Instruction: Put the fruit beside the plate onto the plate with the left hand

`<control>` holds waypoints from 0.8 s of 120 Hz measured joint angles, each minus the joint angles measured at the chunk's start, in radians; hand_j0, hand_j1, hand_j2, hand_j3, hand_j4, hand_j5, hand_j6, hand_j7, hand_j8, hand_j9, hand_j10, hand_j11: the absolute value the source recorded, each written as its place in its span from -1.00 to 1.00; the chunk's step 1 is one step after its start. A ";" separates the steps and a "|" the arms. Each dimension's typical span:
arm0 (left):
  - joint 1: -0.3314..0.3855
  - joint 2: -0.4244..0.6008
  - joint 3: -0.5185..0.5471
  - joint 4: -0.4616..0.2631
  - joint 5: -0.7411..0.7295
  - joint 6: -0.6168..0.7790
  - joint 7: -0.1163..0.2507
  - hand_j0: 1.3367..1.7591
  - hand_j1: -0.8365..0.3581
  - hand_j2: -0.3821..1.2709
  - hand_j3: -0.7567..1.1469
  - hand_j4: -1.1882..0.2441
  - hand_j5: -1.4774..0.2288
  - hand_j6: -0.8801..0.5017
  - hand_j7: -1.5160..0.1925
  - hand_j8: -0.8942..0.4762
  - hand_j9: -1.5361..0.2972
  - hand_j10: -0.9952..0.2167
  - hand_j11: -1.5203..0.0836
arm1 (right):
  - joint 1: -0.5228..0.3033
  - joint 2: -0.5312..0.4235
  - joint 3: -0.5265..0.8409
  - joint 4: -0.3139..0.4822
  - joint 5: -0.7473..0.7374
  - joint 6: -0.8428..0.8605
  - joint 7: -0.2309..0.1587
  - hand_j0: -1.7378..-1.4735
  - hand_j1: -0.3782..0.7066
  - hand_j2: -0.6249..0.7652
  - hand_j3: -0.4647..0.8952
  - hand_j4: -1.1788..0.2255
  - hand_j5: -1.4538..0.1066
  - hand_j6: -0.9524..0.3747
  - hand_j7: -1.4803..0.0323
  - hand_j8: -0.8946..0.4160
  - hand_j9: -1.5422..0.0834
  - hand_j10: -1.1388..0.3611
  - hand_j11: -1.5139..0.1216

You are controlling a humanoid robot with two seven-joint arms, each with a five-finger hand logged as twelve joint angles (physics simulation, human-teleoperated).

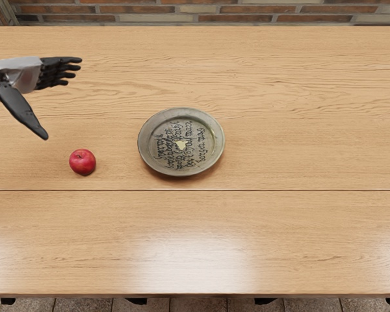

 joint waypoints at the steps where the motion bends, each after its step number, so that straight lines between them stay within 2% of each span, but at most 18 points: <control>1: 0.000 0.000 0.000 0.000 -0.003 0.000 0.001 0.52 0.99 -0.53 -0.20 0.65 0.73 0.27 0.77 0.30 0.68 0.64 0.90 | 0.000 0.000 0.000 0.000 0.000 0.000 0.000 -0.40 -0.92 -0.10 -0.32 0.66 0.84 0.42 0.94 0.35 0.88 0.50 0.83; 22: 0.003 -0.007 0.001 -0.002 -0.032 0.000 0.010 0.52 0.99 -0.53 -0.20 0.65 0.73 0.27 0.77 0.30 0.68 0.64 0.90 | 0.001 0.000 0.001 0.000 0.000 0.000 0.000 -0.40 -0.92 -0.10 -0.32 0.66 0.84 0.42 0.93 0.35 0.88 0.50 0.83; 26: -0.001 -0.010 0.001 -0.003 -0.031 0.000 0.023 0.52 0.99 -0.53 -0.20 0.65 0.73 0.27 0.77 0.30 0.68 0.64 0.90 | 0.001 0.000 0.001 0.000 0.000 0.000 0.000 -0.40 -0.92 -0.10 -0.32 0.66 0.84 0.42 0.94 0.35 0.88 0.50 0.83; 29: -0.012 -0.010 0.001 -0.004 -0.030 0.000 0.057 0.52 0.98 -0.53 -0.20 0.65 0.73 0.27 0.77 0.30 0.68 0.64 0.90 | 0.001 0.000 0.001 0.000 0.000 0.000 0.000 -0.40 -0.92 -0.10 -0.32 0.66 0.84 0.42 0.93 0.35 0.88 0.50 0.83; 37: -0.023 -0.003 -0.003 -0.036 -0.028 0.000 0.181 0.52 0.99 -0.53 -0.20 0.65 0.73 0.27 0.77 0.30 0.68 0.64 0.90 | 0.002 0.000 0.001 0.000 0.000 0.000 0.000 -0.40 -0.92 -0.10 -0.32 0.66 0.84 0.42 0.93 0.35 0.88 0.50 0.83; 47: -0.071 0.004 -0.004 -0.084 -0.013 0.000 0.302 0.52 0.98 -0.54 -0.20 0.65 0.73 0.27 0.77 0.30 0.68 0.64 0.90 | 0.003 0.000 0.001 0.001 0.000 0.000 0.000 -0.40 -0.92 -0.10 -0.32 0.66 0.84 0.42 0.93 0.35 0.88 0.50 0.83; 52: -0.099 0.003 -0.005 -0.103 -0.005 0.000 0.394 0.52 0.98 -0.54 -0.20 0.65 0.73 0.27 0.77 0.30 0.68 0.64 0.90 | 0.003 0.000 0.001 0.001 0.000 0.000 0.000 -0.40 -0.92 -0.10 -0.32 0.66 0.84 0.42 0.93 0.35 0.88 0.50 0.83; 60: -0.132 -0.011 -0.007 -0.146 0.002 0.000 0.561 0.52 0.98 -0.54 -0.20 0.65 0.73 0.27 0.77 0.30 0.68 0.64 0.90 | 0.003 0.000 0.001 0.001 0.000 0.000 0.000 -0.40 -0.92 -0.10 -0.32 0.66 0.84 0.42 0.94 0.35 0.88 0.50 0.83; 66: -0.159 0.000 -0.008 -0.197 0.010 0.000 0.645 0.52 0.98 -0.54 -0.20 0.65 0.73 0.27 0.77 0.30 0.68 0.64 0.90 | 0.003 0.000 0.001 0.001 0.000 0.000 0.000 -0.40 -0.92 -0.10 -0.32 0.66 0.84 0.42 0.94 0.35 0.88 0.50 0.83; 72: -0.165 0.002 -0.009 -0.237 0.018 0.000 0.698 0.52 0.98 -0.54 -0.20 0.65 0.73 0.27 0.77 0.30 0.68 0.64 0.90 | 0.003 0.000 0.001 0.000 0.000 0.000 0.000 -0.40 -0.92 -0.10 -0.32 0.66 0.84 0.42 0.94 0.35 0.88 0.50 0.83; 78: -0.173 0.000 -0.009 -0.276 0.046 -0.001 0.730 0.52 0.98 -0.54 -0.20 0.65 0.73 0.27 0.77 0.30 0.68 0.64 0.90 | 0.003 0.000 0.001 0.000 0.000 0.000 0.000 -0.40 -0.92 -0.10 -0.32 0.66 0.84 0.42 0.94 0.35 0.88 0.50 0.83; 96: -0.209 -0.015 -0.012 -0.382 0.115 -0.001 0.770 0.52 0.99 -0.54 -0.20 0.65 0.73 0.26 0.77 0.30 0.68 0.63 0.90 | 0.003 0.000 0.001 0.000 0.000 0.000 0.000 -0.40 -0.92 -0.10 -0.32 0.66 0.84 0.42 0.93 0.35 0.88 0.50 0.83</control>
